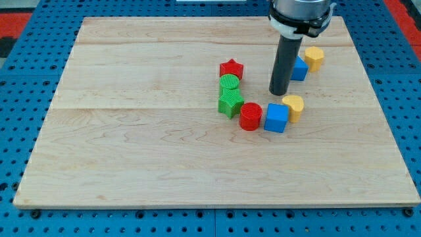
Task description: Move blue triangle to the yellow heart
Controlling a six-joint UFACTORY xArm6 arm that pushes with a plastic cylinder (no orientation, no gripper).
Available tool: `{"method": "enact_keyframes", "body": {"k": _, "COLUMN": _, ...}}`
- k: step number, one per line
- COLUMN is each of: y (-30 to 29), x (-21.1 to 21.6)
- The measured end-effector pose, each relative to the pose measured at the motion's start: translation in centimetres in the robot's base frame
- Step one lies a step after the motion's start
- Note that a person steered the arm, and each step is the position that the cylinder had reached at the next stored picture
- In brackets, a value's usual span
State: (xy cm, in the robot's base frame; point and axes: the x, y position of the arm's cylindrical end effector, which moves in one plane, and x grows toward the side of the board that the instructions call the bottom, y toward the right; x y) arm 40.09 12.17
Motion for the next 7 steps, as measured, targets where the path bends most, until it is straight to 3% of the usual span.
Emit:
{"method": "enact_keyframes", "body": {"k": 2, "y": 6.8, "x": -2.0}}
{"method": "enact_keyframes", "body": {"k": 4, "y": 15.6, "x": -7.7}}
{"method": "enact_keyframes", "body": {"k": 5, "y": 14.9, "x": -10.6}}
{"method": "enact_keyframes", "body": {"k": 7, "y": 7.9, "x": -11.0}}
